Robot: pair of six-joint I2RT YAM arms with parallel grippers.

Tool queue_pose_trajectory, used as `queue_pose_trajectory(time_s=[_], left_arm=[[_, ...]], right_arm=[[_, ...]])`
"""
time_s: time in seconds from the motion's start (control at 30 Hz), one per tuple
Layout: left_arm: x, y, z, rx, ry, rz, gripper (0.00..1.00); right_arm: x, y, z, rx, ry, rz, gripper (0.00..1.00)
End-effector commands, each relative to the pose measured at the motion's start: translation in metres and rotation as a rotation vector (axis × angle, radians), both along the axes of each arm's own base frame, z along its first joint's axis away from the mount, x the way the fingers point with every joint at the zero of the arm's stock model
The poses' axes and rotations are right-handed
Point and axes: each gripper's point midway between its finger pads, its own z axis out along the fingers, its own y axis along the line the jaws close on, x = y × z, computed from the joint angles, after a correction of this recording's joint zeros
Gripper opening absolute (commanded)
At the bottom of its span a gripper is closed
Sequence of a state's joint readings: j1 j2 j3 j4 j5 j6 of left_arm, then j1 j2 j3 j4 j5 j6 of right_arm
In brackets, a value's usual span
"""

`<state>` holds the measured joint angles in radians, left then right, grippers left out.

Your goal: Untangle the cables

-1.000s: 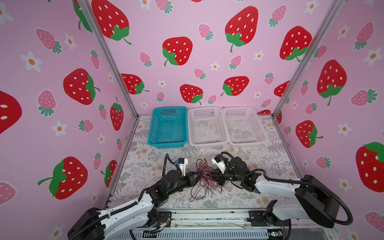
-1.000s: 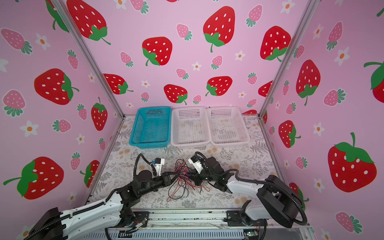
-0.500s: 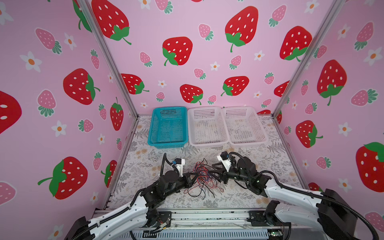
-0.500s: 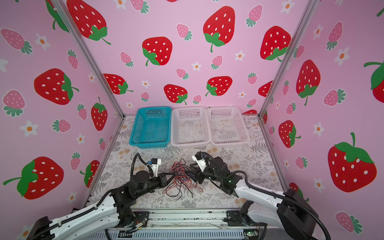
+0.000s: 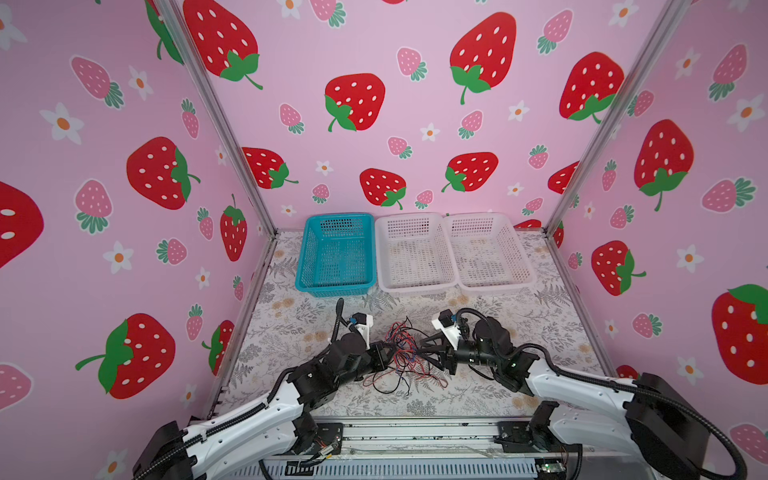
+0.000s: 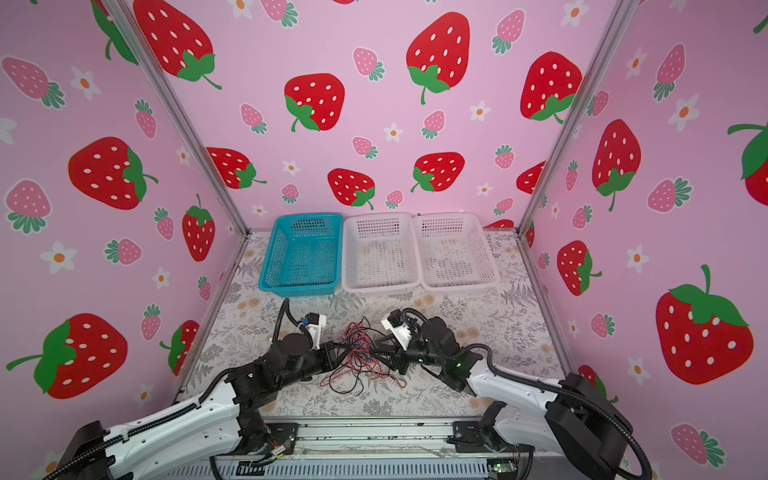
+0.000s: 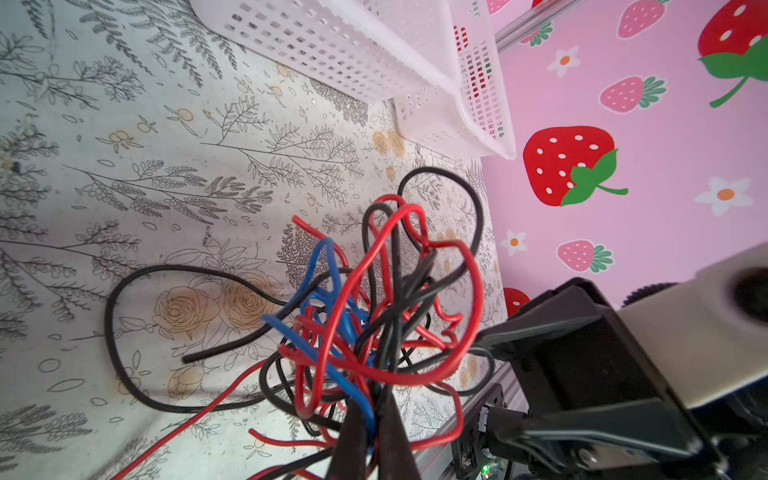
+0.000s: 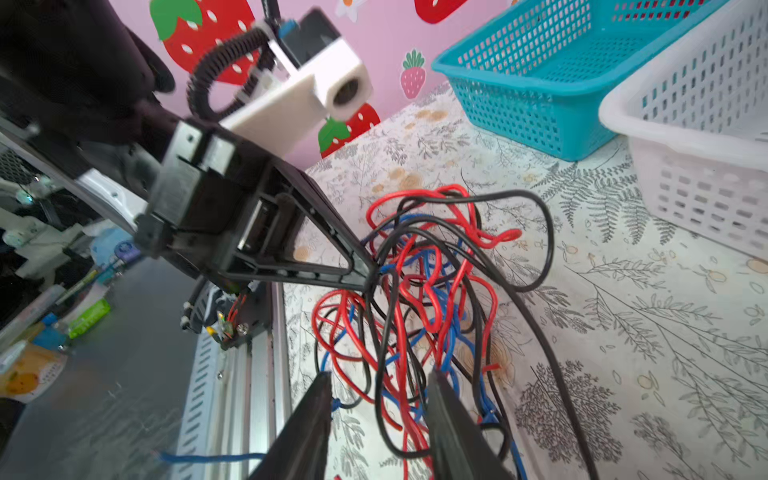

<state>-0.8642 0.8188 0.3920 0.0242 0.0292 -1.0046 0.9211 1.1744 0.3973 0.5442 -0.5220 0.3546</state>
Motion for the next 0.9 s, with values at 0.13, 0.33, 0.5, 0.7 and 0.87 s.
queue_pose_trajectory(time_s=[0.13,0.33,0.5,0.7,0.87], left_arm=[[0.001,-0.009,0.018,-0.041,-0.033,-0.030,0.00],[0.000,-0.002,0.010,-0.001,-0.026,-0.016,0.14],[-0.001,0.002,0.002,0.011,-0.020,-0.007,0.52],[-0.003,-0.006,-0.002,-0.039,-0.014,-0.034,0.67],[-0.003,-0.017,0.001,-0.100,-0.022,-0.058,0.70]], right_arm=[[0.007,0.008,0.008,0.008,-0.018,-0.019,0.15],[0.010,0.004,0.012,0.006,-0.046,-0.045,0.00],[0.006,0.000,0.041,0.066,-0.085,-0.038,0.00],[0.000,-0.001,0.074,0.136,-0.107,-0.020,0.00],[-0.002,0.003,0.098,0.187,-0.104,0.003,0.00]])
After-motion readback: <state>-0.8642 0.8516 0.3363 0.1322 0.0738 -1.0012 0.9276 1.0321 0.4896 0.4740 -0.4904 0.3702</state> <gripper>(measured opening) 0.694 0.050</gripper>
